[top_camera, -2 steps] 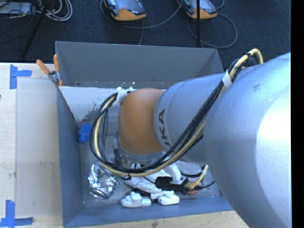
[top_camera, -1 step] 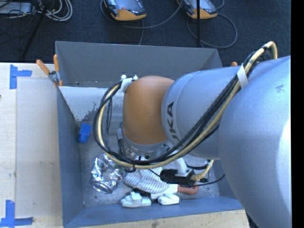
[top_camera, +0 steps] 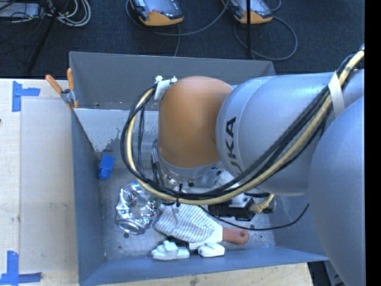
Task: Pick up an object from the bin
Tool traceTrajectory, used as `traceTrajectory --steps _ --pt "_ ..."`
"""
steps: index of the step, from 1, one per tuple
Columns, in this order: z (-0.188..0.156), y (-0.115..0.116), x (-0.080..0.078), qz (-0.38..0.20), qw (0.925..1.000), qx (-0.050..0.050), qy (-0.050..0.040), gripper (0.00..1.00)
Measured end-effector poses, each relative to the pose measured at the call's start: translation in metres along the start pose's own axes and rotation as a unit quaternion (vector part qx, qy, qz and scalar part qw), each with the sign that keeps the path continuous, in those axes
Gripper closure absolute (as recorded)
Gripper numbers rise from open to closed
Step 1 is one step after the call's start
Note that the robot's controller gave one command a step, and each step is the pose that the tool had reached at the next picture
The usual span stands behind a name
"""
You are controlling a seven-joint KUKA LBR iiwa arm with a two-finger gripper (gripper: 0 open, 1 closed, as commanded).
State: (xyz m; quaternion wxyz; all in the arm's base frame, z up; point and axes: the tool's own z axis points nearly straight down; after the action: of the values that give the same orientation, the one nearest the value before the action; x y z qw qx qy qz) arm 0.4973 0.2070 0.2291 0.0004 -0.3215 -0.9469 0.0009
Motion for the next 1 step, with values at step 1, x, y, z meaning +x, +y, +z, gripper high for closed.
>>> traceTrajectory --steps 1 --pt "-0.0099 -0.0019 0.0024 0.004 1.0000 0.000 0.0000 1.00"
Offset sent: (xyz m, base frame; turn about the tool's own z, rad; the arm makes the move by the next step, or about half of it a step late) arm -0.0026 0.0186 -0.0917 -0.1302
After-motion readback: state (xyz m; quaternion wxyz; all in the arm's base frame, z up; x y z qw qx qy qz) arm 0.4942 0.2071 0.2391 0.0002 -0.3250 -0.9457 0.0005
